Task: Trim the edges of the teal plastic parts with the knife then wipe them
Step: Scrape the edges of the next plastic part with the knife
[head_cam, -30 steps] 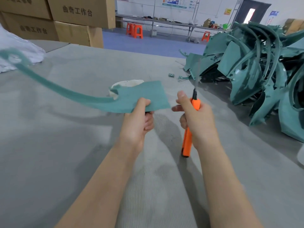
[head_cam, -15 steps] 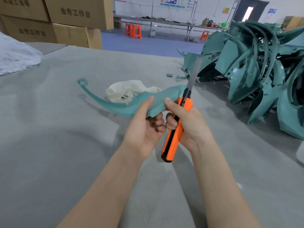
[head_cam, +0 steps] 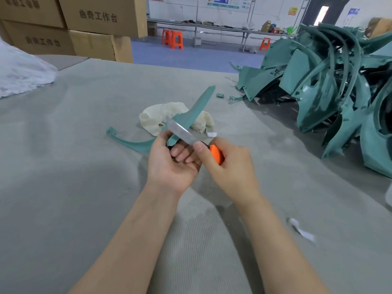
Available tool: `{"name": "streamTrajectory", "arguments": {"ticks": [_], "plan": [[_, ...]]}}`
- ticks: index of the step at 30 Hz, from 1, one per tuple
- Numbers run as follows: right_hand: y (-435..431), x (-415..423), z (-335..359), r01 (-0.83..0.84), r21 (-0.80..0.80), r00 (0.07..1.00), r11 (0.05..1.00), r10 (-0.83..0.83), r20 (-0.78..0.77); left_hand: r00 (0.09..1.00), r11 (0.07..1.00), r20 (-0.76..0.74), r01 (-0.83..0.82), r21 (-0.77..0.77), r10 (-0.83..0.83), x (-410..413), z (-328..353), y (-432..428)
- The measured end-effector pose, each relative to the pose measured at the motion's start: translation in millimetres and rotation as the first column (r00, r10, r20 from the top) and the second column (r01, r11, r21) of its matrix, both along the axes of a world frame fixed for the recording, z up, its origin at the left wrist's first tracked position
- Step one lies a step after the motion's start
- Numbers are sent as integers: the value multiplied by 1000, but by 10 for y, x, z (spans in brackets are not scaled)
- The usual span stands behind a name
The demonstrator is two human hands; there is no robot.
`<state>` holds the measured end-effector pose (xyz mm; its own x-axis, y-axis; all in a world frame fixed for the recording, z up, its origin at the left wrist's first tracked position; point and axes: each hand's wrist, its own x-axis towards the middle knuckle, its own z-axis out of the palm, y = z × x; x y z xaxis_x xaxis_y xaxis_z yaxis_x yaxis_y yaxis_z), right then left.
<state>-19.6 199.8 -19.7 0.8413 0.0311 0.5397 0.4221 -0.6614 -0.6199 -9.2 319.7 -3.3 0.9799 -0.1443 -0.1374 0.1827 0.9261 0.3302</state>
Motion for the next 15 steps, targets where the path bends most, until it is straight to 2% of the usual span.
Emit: {"name": "streamTrajectory", "arguments": {"ticks": [7, 15], "plan": [[-4, 23, -2, 84, -25, 996, 996, -83, 13, 993, 998, 103, 57, -23, -54, -8, -4, 0], [-106, 94, 4, 207, 88, 977, 974, -211, 36, 980, 987, 122, 156, 34, -159, -40, -9, -50]]}}
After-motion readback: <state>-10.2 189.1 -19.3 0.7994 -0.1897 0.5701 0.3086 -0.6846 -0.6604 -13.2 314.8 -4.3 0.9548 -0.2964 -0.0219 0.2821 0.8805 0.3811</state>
